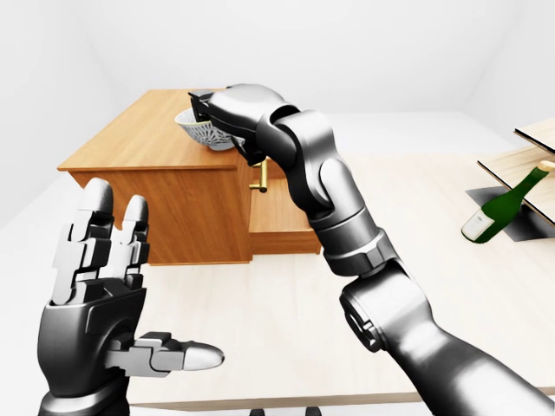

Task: Put the bowl on top of the cabinet.

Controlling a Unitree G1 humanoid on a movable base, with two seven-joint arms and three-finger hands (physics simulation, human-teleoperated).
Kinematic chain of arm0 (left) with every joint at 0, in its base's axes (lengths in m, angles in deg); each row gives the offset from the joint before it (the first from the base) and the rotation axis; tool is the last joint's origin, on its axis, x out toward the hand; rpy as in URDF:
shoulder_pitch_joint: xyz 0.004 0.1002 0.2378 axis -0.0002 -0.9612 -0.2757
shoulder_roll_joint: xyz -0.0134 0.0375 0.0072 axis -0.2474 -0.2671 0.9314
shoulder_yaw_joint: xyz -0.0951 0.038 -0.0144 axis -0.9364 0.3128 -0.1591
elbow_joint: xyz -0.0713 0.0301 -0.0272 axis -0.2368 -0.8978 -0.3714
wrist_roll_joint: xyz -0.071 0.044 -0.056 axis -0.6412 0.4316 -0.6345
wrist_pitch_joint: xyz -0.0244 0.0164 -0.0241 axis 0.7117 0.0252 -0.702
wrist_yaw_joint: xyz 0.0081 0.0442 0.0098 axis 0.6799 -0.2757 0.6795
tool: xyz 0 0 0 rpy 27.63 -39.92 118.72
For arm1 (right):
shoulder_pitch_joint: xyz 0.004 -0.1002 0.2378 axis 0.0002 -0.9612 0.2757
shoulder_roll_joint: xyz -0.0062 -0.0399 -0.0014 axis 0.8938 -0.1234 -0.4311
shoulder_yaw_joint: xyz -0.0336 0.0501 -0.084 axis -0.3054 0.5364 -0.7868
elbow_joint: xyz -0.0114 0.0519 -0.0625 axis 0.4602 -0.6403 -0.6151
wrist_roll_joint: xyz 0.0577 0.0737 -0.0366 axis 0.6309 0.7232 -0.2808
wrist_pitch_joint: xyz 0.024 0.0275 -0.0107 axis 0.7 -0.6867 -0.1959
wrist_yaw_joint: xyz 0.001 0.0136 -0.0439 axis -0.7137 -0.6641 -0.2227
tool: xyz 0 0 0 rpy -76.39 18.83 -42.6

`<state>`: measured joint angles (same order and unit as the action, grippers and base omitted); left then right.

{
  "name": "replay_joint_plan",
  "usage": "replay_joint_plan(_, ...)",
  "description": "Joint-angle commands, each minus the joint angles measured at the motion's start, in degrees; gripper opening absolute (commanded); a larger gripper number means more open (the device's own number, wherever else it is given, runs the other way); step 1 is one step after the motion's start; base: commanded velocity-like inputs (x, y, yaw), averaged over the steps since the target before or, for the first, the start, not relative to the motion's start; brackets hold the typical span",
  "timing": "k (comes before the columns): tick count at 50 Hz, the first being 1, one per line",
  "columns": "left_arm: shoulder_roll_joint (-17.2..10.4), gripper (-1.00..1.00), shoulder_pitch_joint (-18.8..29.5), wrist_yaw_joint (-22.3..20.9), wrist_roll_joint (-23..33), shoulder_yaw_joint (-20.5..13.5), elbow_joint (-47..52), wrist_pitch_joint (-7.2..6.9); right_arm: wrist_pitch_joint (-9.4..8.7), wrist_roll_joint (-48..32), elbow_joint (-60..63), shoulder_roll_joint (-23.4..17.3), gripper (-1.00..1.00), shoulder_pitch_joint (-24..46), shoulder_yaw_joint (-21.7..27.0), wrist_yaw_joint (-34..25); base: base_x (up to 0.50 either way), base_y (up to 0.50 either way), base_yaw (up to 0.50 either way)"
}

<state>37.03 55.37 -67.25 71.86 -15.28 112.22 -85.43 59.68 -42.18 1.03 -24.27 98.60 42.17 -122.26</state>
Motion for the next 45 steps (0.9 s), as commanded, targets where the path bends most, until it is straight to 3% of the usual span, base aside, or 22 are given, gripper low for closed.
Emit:
replay_joint_plan(1, 0.1, 1.00, -0.6, 0.0, 0.6, 1.0, 0.0, 0.00, -0.53, -1.1, -1.7, -1.1, -1.00, -3.8, -0.3, 0.0, 0.00, 0.00, 0.00)
replay_joint_plan(12, 0.0, 1.00, -0.5, 0.1, 0.2, 0.7, 0.1, 0.00, -1.14, -0.8, -0.2, -0.2, -1.00, -6.0, -0.8, 0.0, 0.00, 0.00, 0.00)
replay_joint_plan(24, -0.1, 1.00, -0.6, 0.0, 0.1, 0.6, 0.2, 0.00, -2.02, 1.1, -1.1, -0.4, -1.00, -3.7, -0.1, 0.0, 0.00, 0.00, 0.00)
replay_joint_plan(39, -0.4, 1.00, 0.6, 0.3, -0.7, -0.7, -0.4, 0.00, -0.97, 3.0, -5.7, -0.7, -1.00, 2.6, 0.1, 0.0, 0.00, 0.00, 0.00)
replay_joint_plan(42, -0.2, 1.00, 0.3, 0.2, -0.4, -0.4, -0.4, 0.00, 0.25, 3.9, -5.6, -0.5, -1.00, 3.0, 0.1, 0.0, 0.00, 0.00, 0.00)
replay_joint_plan(44, -0.3, 1.00, 0.3, 0.2, -0.4, -0.3, -0.4, 0.00, -0.13, 4.1, -5.6, -0.4, -1.00, 3.1, 0.1, 0.0, 0.00, 0.00, 0.00)
replay_joint_plan(45, -0.3, 1.00, 0.3, 0.2, -0.4, -0.3, -0.4, 0.00, 0.84, 5.0, -5.6, -0.3, -1.00, 3.1, 0.3, 0.5, 0.00, 0.00, 0.00)
